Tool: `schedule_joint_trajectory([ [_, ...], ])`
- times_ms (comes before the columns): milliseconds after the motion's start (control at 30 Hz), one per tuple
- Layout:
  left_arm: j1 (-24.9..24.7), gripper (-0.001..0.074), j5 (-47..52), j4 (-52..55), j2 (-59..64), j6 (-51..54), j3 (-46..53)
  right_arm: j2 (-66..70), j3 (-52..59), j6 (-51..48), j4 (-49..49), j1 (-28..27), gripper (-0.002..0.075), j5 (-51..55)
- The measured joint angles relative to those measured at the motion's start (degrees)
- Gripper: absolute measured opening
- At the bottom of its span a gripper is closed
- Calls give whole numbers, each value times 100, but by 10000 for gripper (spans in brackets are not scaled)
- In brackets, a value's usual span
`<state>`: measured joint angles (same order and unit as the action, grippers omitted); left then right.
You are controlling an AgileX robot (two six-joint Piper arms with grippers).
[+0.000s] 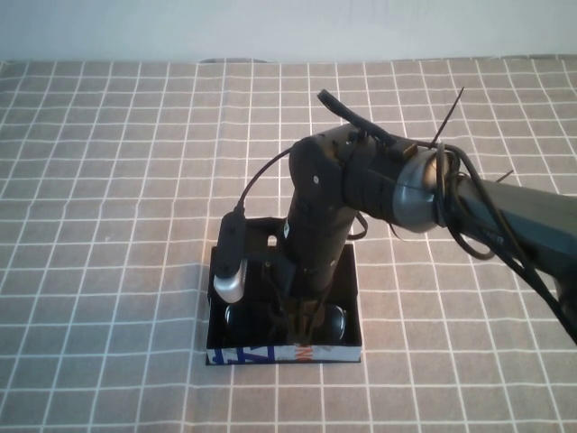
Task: Take glasses out of glasses case
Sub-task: Pick up the glasses from the glasses case, then place the glasses on the table
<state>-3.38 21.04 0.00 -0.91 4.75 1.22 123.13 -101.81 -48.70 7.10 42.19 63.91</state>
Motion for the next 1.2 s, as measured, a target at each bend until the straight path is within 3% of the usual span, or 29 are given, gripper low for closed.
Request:
schedule_joint_trajectory([
  [233, 0, -4, 0, 0, 0, 0, 0, 66, 0, 13, 0, 0, 245, -3],
  [433, 0, -4, 0, 0, 0, 0, 0, 52, 0, 25, 20, 27, 64, -13],
  [633, 0, -4, 0, 0, 0, 0, 0, -305, 0, 296, -192, 40, 64, -15],
  [933, 0, -4, 0, 0, 0, 0, 0, -1639, 190, 1474, -1286, -140, 64, 570],
  [1200, 0, -4, 0, 0, 0, 0, 0, -2621, 2118, 1637, -1235, -948, 64, 600],
])
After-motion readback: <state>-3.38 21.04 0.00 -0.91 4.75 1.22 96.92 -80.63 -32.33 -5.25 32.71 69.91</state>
